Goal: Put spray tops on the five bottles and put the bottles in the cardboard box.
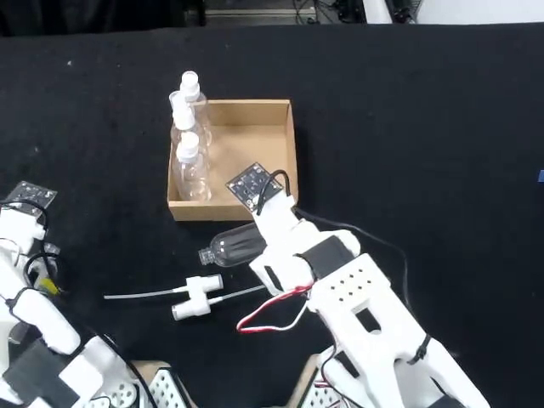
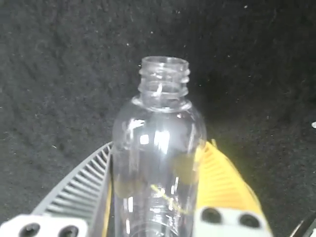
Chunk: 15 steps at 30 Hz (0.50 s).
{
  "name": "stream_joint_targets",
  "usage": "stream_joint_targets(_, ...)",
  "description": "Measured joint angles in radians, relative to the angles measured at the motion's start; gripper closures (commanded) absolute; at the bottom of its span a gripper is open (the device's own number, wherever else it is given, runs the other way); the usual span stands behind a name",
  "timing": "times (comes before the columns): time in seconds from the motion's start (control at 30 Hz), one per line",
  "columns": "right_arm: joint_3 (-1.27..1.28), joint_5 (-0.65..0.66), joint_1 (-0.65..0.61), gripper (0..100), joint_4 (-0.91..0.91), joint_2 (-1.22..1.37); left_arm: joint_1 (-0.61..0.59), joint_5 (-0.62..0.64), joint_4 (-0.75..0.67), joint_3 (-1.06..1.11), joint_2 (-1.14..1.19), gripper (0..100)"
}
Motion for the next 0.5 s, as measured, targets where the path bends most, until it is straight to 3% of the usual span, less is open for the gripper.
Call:
stream_joint_targets(0.27,0.0,0.0,0.0,76.5,0.0,0.0,-0.068,-0.137,0.0,0.0,-0.002,69)
stream_joint_targets(0.5,0.0,0.0,0.0,76.5,0.0,0.0,-0.003,-0.097,-0.051,0.0,-0.002,69)
